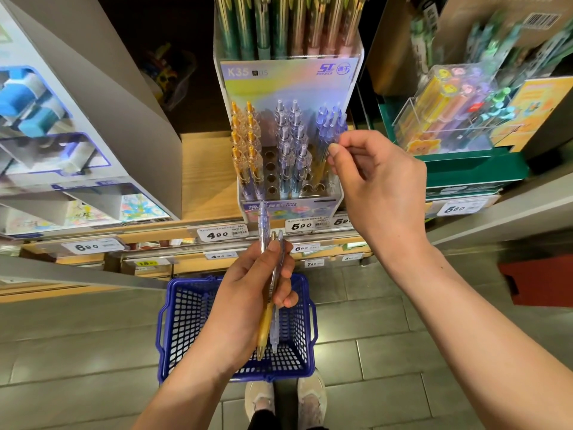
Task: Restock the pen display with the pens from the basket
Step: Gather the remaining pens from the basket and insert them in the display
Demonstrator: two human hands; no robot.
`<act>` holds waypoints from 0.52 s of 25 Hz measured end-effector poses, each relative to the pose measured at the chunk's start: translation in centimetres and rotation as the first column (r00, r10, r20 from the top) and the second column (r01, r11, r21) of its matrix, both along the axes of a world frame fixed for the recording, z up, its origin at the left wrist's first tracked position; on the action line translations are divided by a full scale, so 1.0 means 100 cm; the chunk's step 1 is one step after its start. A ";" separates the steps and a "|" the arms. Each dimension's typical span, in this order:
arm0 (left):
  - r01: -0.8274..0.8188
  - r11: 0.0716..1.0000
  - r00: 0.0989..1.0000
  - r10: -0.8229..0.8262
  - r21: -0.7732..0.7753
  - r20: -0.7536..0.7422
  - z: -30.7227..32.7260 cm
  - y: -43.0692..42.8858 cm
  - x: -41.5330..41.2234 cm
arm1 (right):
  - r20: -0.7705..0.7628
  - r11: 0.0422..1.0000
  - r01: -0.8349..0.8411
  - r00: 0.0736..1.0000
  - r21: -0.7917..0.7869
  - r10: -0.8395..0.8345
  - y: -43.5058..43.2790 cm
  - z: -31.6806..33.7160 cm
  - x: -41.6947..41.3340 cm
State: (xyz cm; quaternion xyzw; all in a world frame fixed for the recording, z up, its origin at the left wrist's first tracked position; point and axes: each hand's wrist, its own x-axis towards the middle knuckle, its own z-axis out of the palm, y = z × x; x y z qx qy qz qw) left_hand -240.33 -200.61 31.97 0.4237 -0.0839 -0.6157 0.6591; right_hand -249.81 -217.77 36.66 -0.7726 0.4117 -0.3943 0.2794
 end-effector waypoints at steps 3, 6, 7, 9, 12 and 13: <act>0.006 1.000 1.000 -0.006 -0.005 -0.006 -0.002 0.000 -0.002 | -0.098 0.999 -0.034 0.995 -0.035 0.030 0.000 -0.003 -0.003; 0.010 1.000 0.999 -0.011 -0.020 -0.033 -0.002 0.000 -0.005 | -0.185 0.998 -0.034 0.982 0.045 0.041 0.000 -0.005 -0.006; 0.012 0.999 0.999 -0.014 -0.030 -0.044 -0.001 0.000 -0.005 | -0.199 0.998 -0.024 0.979 0.065 0.037 0.002 -0.004 -0.007; 0.015 0.999 0.998 -0.018 -0.049 -0.063 0.001 0.001 -0.006 | -0.192 0.992 -0.001 0.981 0.123 0.025 0.009 0.000 -0.012; 0.035 0.997 0.996 -0.040 -0.072 -0.074 0.004 0.001 -0.007 | -0.140 0.874 -0.133 0.965 0.467 0.221 0.028 0.004 -0.020; 0.046 0.996 0.996 -0.052 -0.077 -0.077 0.005 0.002 -0.007 | -0.076 0.764 -0.200 0.948 0.613 0.309 0.035 0.005 -0.019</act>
